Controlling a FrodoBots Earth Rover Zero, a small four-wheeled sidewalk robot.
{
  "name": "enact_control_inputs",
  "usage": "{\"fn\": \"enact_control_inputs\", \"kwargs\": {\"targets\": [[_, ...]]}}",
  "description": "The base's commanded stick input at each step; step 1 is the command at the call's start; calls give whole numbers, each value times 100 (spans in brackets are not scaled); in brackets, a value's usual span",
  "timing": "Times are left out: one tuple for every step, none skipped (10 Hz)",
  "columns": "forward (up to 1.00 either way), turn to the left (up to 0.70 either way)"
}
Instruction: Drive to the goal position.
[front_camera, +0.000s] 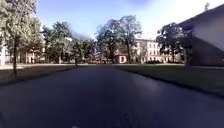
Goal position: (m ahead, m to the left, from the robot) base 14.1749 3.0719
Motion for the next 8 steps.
{"fn": "enact_control_inputs", "kwargs": {"targets": [[50, 0], [50, 0], [50, 0], [50, 0], [50, 0], [50, 0], [50, 0], [50, 0]]}}
